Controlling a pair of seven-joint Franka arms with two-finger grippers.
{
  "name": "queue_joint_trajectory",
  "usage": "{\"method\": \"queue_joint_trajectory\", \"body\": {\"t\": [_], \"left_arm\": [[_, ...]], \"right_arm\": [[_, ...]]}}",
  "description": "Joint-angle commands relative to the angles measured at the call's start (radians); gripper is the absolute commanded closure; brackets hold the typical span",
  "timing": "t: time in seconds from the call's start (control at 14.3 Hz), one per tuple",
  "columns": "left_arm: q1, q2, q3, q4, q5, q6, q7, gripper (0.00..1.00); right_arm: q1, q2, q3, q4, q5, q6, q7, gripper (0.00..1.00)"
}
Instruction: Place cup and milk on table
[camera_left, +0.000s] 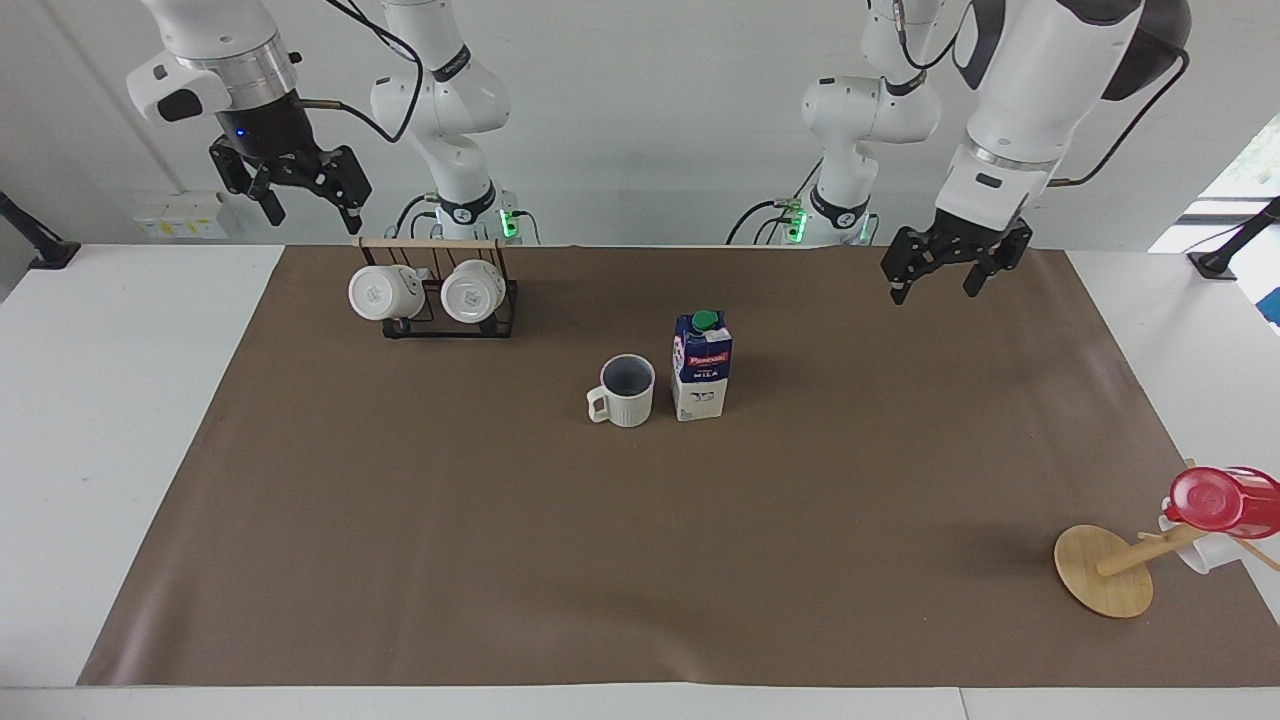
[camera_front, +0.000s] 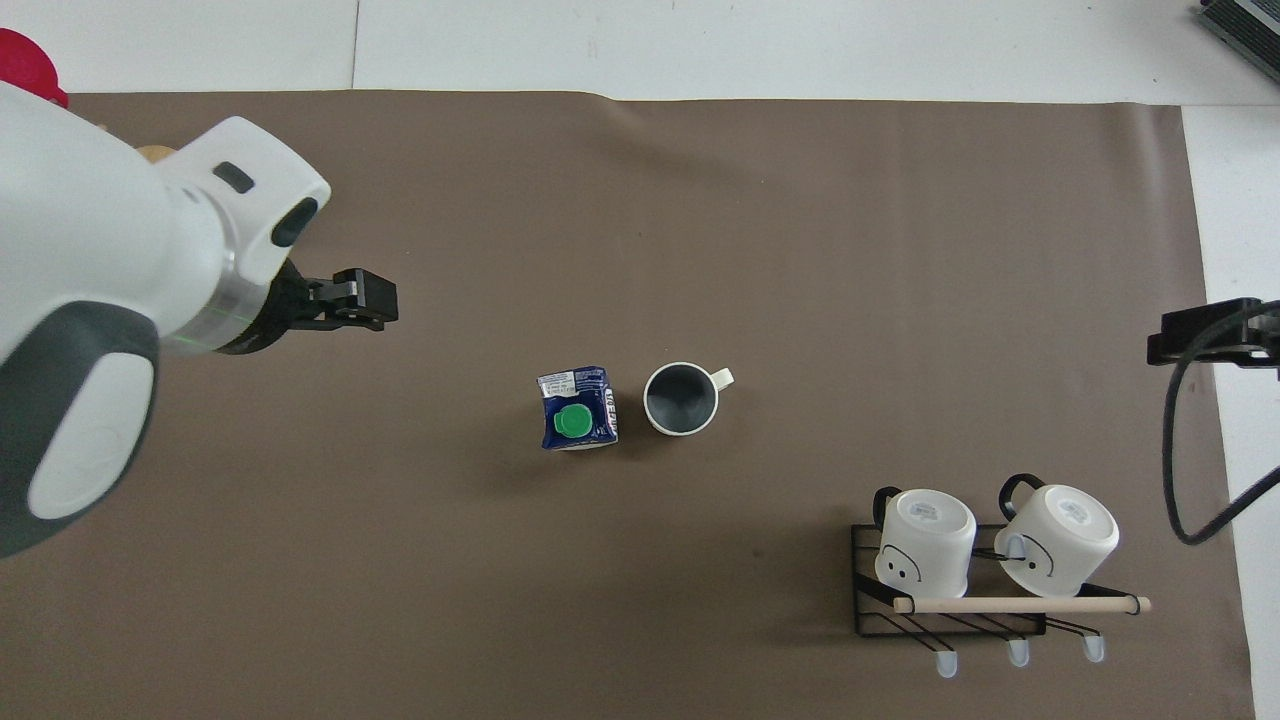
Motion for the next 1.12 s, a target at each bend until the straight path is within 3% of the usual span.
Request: {"method": "queue_joint_trajectory", "body": {"t": [0.0,0.42,1.05], "left_arm": [[0.034,-0.024,-0.011,0.028,-0.002,-0.089,0.019,0.0],[0.131,-0.077,-0.017,0.038,0.027,-0.138,0.298,0.0],[0.146,-0.082,-0.018,0.03,0.015,-0.161,0.288,0.0]], "right_arm": [[-0.015,-0.006,0.006,-0.003,0.01,-0.011,-0.03,0.0],[-0.015,-0.006,0.006,-0.003,0.01,-0.011,-0.03,0.0],[-0.015,-0.006,0.006,-0.001,0.01,-0.011,-0.03,0.0]]}}
